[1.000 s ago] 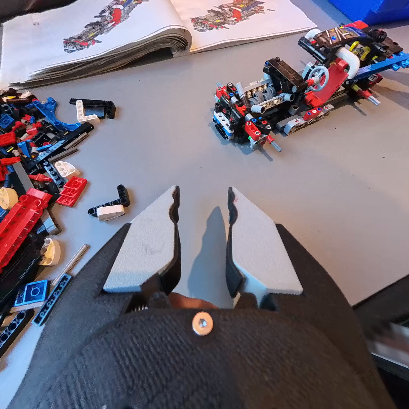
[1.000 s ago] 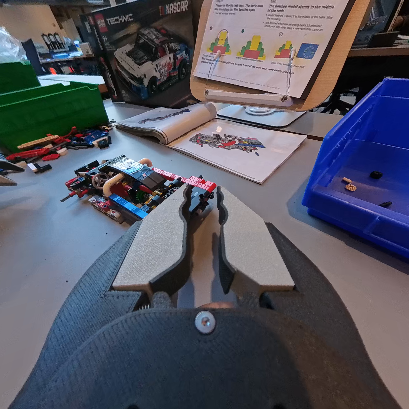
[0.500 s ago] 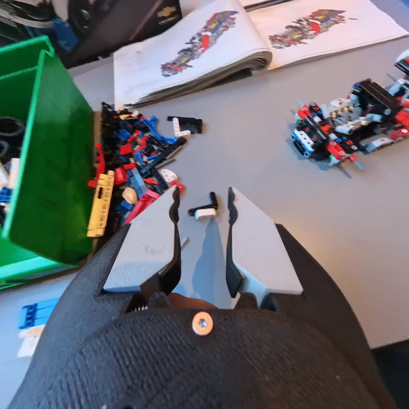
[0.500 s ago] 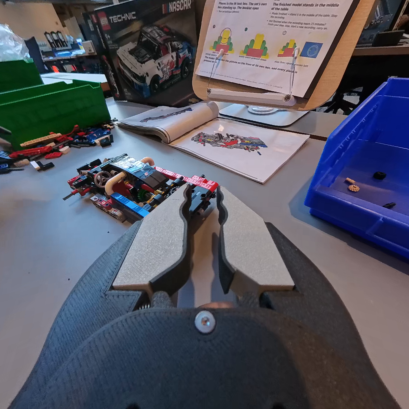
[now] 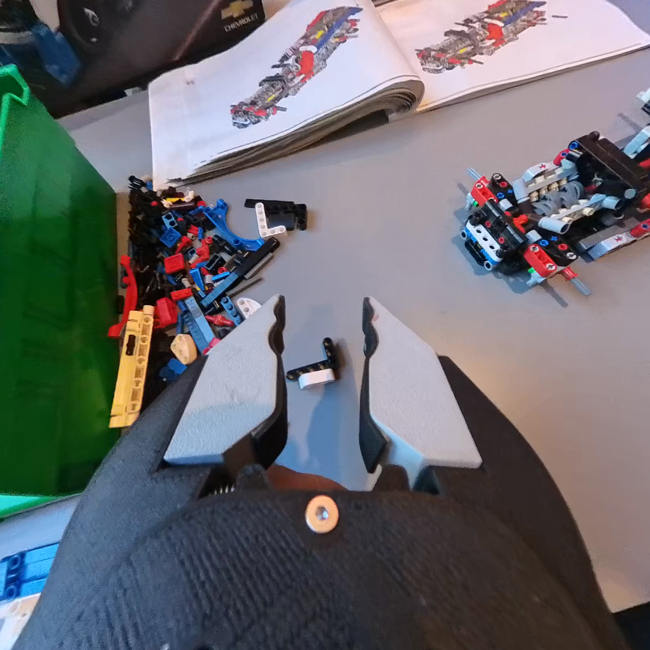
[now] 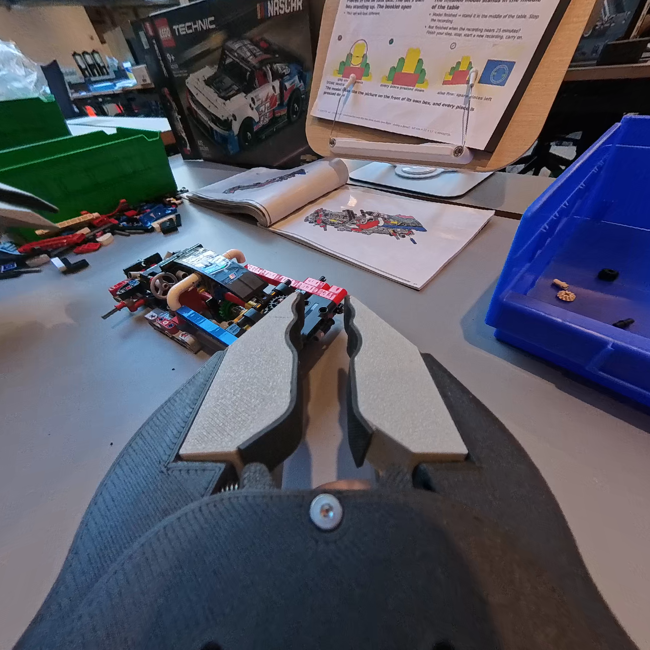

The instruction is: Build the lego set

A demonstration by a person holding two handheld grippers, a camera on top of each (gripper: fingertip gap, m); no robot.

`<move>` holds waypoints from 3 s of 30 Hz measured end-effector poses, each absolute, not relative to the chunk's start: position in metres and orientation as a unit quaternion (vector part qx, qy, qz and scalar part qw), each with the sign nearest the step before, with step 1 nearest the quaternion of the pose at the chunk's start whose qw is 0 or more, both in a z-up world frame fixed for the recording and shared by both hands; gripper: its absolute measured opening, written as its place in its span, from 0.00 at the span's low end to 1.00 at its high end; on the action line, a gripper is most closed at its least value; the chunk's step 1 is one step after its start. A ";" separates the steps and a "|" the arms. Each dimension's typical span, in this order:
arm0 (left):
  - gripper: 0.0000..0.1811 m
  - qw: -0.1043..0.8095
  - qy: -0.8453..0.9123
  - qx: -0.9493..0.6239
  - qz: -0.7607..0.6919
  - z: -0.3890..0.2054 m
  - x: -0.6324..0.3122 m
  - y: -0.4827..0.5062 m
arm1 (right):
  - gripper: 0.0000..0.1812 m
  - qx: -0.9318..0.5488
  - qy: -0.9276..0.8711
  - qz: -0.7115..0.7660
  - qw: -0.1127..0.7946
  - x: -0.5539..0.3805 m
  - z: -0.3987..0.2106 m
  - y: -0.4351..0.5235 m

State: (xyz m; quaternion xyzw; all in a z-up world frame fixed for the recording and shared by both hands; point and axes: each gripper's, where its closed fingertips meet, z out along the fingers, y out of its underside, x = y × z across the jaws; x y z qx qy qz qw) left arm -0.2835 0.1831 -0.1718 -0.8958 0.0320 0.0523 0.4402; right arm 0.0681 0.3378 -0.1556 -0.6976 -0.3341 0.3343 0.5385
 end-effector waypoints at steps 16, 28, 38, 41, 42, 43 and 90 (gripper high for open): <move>0.23 0.448 0.030 -0.893 0.045 -0.166 -0.274 0.175 | 0.10 -0.695 -0.336 0.333 0.542 0.068 -0.155 0.336; 0.22 0.423 -0.035 -0.901 0.085 -0.170 -0.308 0.160 | 0.10 -0.694 -0.337 0.332 0.543 0.068 -0.155 0.336; 0.21 0.413 -0.071 -0.903 0.100 -0.160 -0.351 0.149 | 0.09 -0.697 -0.341 0.331 0.538 0.066 -0.156 0.335; 0.21 0.408 -0.061 -0.906 0.097 -0.159 -0.351 0.161 | 0.09 -0.697 -0.337 0.332 0.539 0.067 -0.156 0.336; 0.21 0.407 -0.058 -0.906 0.099 -0.159 -0.352 0.165 | 0.09 -0.696 -0.336 0.333 0.540 0.068 -0.155 0.336; 0.20 0.403 -0.055 -0.908 0.100 -0.160 -0.353 0.169 | 0.09 -0.697 -0.336 0.333 0.539 0.068 -0.155 0.336; 0.17 0.455 0.086 -0.886 -0.010 -0.153 -0.240 0.287 | 0.08 -0.693 -0.314 0.360 0.540 0.072 -0.150 0.336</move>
